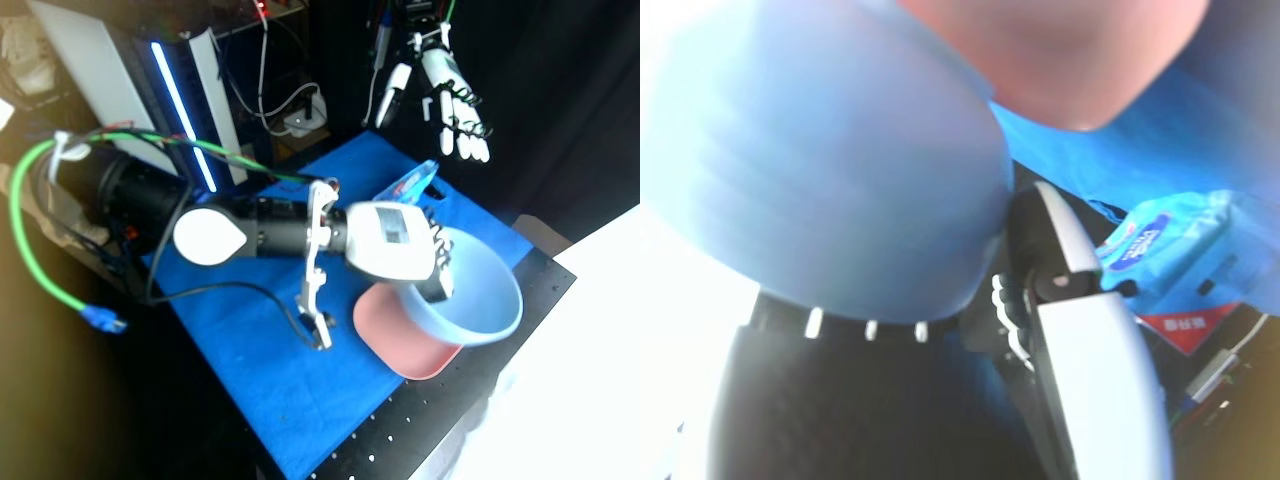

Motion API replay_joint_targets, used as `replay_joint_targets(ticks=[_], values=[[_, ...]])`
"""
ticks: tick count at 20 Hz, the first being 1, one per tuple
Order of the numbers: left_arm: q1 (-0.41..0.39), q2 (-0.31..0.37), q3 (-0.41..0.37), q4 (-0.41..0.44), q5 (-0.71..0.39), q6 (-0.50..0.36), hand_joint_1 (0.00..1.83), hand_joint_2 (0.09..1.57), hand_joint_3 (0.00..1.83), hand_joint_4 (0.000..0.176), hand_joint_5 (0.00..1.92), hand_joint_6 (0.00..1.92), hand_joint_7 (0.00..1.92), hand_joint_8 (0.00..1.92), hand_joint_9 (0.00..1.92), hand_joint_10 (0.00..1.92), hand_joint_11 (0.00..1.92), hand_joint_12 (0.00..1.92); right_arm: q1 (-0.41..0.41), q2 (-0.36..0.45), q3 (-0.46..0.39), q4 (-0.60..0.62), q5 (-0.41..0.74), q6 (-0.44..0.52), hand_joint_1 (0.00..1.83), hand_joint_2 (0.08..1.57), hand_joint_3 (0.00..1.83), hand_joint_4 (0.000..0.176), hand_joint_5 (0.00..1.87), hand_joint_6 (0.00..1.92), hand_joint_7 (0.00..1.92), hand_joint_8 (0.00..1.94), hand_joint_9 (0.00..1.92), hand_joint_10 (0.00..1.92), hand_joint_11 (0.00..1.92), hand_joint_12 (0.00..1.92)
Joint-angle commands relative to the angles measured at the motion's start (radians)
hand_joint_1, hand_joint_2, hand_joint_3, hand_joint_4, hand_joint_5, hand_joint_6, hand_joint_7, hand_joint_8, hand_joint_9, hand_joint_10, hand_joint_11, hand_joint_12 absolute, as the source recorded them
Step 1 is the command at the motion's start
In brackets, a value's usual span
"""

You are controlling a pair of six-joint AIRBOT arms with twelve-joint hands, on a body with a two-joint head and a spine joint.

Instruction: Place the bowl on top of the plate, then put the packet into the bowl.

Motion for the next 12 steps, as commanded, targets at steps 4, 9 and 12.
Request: replay_joint_targets(ticks=[4, 9, 12], values=[[-0.010, -0.003, 0.000, -0.013, -0.121, -0.010, 0.52, 1.04, 0.00, 0.108, 0.19, 0.00, 0.12, 0.00, 0.05, 0.00, 0.00, 0.00, -0.004, 0.020, -0.022, 0.009, 0.088, -0.003, 0.30, 1.51, 0.00, 0.000, 0.86, 1.65, 1.06, 1.89, 1.14, 1.92, 1.16, 1.92], [-0.010, -0.004, -0.003, -0.015, -0.123, -0.011, 0.54, 1.05, 0.00, 0.099, 0.18, 0.00, 0.12, 0.00, 0.06, 0.00, 0.00, 0.00, -0.023, 0.043, -0.031, 0.009, 0.082, -0.003, 0.26, 1.46, 0.00, 0.000, 0.82, 1.55, 1.09, 1.80, 1.16, 1.90, 1.22, 1.92], [-0.010, -0.004, -0.004, -0.016, -0.126, -0.011, 0.52, 1.05, 0.00, 0.089, 0.18, 0.00, 0.11, 0.00, 0.05, 0.00, 0.00, 0.00, -0.033, 0.056, -0.035, 0.010, 0.080, -0.003, 0.06, 1.35, 0.00, 0.000, 0.78, 0.58, 1.06, 0.74, 0.98, 1.20, 0.81, 1.73]])
